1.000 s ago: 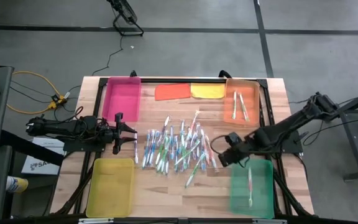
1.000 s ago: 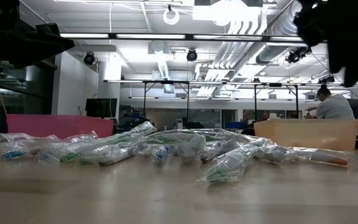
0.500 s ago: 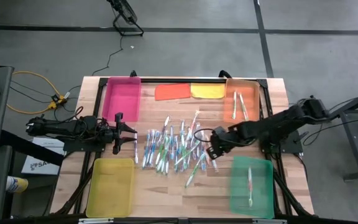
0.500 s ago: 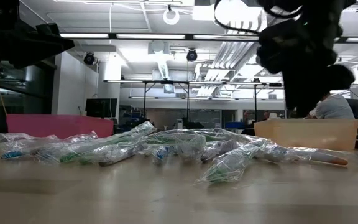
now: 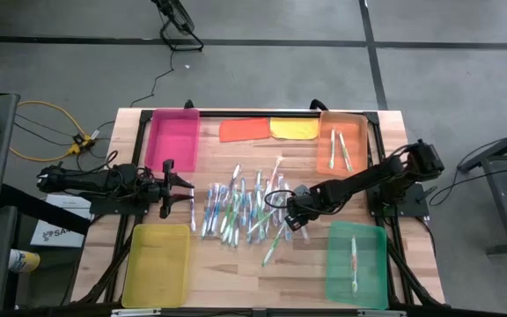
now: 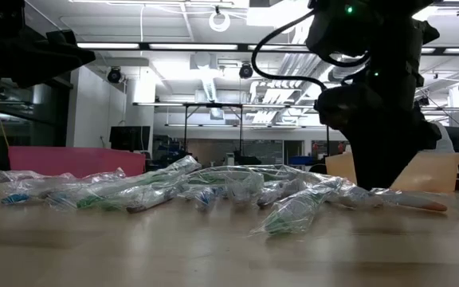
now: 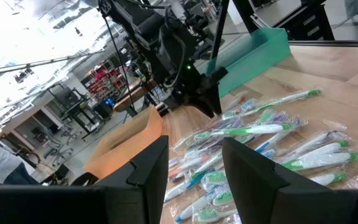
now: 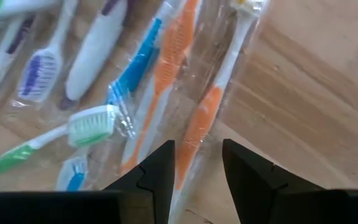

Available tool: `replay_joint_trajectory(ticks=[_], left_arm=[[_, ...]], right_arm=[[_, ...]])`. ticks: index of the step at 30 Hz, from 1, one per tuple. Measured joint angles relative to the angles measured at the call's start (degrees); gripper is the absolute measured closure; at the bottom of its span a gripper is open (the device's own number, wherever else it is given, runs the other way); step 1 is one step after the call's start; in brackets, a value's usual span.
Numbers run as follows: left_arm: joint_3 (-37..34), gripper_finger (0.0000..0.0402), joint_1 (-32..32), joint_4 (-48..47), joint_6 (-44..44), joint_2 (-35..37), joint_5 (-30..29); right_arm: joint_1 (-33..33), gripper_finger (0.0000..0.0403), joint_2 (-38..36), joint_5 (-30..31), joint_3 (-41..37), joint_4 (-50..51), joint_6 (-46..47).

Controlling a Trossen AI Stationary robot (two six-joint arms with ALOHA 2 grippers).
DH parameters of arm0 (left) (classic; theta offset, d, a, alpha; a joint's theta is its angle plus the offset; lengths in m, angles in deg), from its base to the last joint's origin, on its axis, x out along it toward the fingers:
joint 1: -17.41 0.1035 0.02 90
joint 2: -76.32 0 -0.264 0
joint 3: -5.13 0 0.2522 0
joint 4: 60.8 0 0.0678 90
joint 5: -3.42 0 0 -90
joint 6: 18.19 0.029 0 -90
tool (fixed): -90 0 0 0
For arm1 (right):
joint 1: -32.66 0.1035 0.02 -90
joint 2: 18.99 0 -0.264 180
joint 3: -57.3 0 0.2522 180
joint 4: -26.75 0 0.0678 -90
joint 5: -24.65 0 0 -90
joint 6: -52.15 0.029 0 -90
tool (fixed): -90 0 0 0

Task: Pick & Place Toothbrushes
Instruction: Put the orange toothbrush into the green bin

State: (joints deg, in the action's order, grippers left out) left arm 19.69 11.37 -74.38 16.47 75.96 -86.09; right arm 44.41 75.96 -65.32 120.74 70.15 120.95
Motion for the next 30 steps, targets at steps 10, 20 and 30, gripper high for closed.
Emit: replay_joint_trajectory(ticks=[10,20,30], left_arm=[[0.0,0.0254,0.0,0.0,0.0,0.0,0.0],[0.0,0.0254,0.0,0.0,0.0,0.0,0.0],[0.0,0.0254,0.0,0.0,0.0,0.0,0.0]], right_arm=[[-2.2,0.0365,0.1,-2.7,0.0,6.4,1.9],[-3.4,0.0394,-6.6,-4.5,1.4,8.0,4.7],[3.4,0.0396,-22.5,0.1,4.6,23.4,18.3]])
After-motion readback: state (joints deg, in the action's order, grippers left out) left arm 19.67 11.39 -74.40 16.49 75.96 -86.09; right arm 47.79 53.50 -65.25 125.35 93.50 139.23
